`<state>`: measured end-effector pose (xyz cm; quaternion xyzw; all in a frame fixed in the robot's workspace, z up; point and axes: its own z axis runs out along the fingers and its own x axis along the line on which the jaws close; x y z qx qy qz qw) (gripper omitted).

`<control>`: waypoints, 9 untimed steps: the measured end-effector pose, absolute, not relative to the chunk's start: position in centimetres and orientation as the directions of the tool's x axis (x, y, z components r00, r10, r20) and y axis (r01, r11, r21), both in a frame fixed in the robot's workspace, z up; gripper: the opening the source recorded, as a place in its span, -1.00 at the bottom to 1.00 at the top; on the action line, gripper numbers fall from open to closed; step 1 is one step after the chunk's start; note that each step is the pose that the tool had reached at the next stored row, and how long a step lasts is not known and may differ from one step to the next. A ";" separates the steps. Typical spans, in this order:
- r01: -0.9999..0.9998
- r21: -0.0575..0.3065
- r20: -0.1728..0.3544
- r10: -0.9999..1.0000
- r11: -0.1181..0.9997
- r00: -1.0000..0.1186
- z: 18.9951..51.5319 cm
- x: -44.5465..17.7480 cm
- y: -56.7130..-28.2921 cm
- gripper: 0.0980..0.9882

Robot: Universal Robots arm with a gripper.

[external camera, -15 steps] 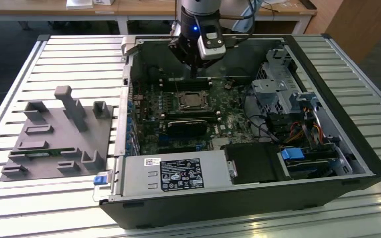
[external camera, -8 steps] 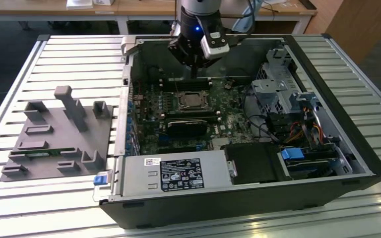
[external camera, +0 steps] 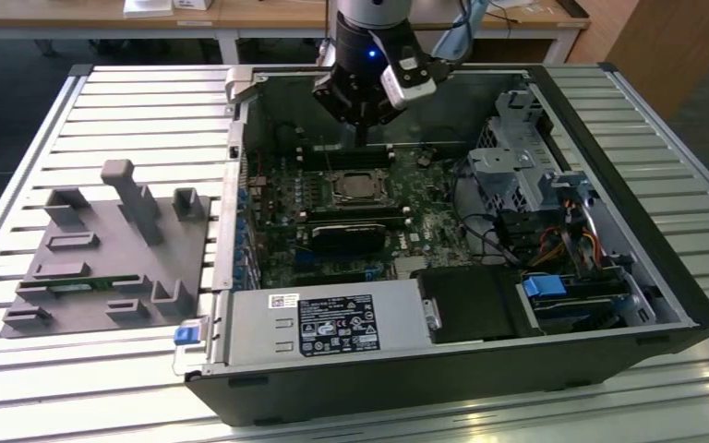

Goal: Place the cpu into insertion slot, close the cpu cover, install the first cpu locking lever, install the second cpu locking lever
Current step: 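Install the first cpu locking lever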

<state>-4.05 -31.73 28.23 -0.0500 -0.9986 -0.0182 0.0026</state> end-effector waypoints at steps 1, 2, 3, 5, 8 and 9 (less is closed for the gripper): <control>0.082 0.036 0.007 0.082 0.996 -0.997 28.2 -4.1 -31.7 -0.98; 0.065 0.036 0.007 0.065 0.997 -0.998 28.2 -4.1 -31.7 -0.98; 0.055 0.036 0.007 0.055 0.998 -0.998 28.2 -4.1 -31.7 -0.98; 0.046 0.036 0.007 0.045 0.998 -0.999 28.2 -4.2 -31.7 -0.98; 0.042 0.036 0.007 0.042 0.998 -0.999 28.2 -4.9 -31.7 -0.98; 0.042 0.036 0.006 0.042 0.998 -0.999 28.1 -5.1 -31.7 -0.98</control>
